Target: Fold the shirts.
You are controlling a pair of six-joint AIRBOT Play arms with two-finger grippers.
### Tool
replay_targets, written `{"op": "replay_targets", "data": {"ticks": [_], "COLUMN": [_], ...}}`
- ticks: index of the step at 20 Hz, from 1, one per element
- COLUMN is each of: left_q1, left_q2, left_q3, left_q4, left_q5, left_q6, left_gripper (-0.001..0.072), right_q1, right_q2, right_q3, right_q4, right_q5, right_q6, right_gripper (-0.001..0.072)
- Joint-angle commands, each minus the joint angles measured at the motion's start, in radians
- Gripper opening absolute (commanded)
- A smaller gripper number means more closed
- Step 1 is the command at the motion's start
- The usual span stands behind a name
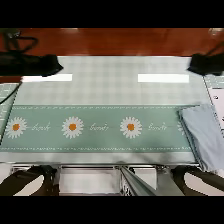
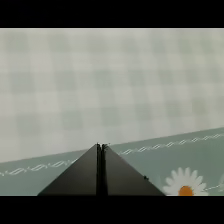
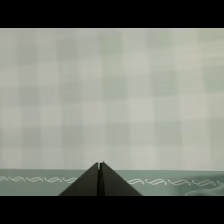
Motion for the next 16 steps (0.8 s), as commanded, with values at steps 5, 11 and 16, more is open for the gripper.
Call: {"op": "replay_targets", "data": {"ticks": [5,11,16], "left_q1": [-0.068,-0.069,-0.069], "left_q2": [-0.196,-0.197,-0.197], "left_q3": [-0.007,-0.007,-0.007], "left_q4": [0.218,0.218,0.218], "left_q5": [-0.091,-0.097,-0.097], "left_q6": [-0.072,-0.066,-0.066], "left_gripper": [0.0020,0.0020,0.0020], "right_q1": [0.216,0.215,0.215], "right_q2": [-0.223,-0.219,-0.219], "right_q3": [0.031,0.031,0.031], "right_q4": [-0.251,-0.250,-0.250], "right_q5": [0.050,0.050,0.050], "right_q6": [0.073,0.073,0.073], "right_gripper": [0.0014,0.0014,0.0014]}}
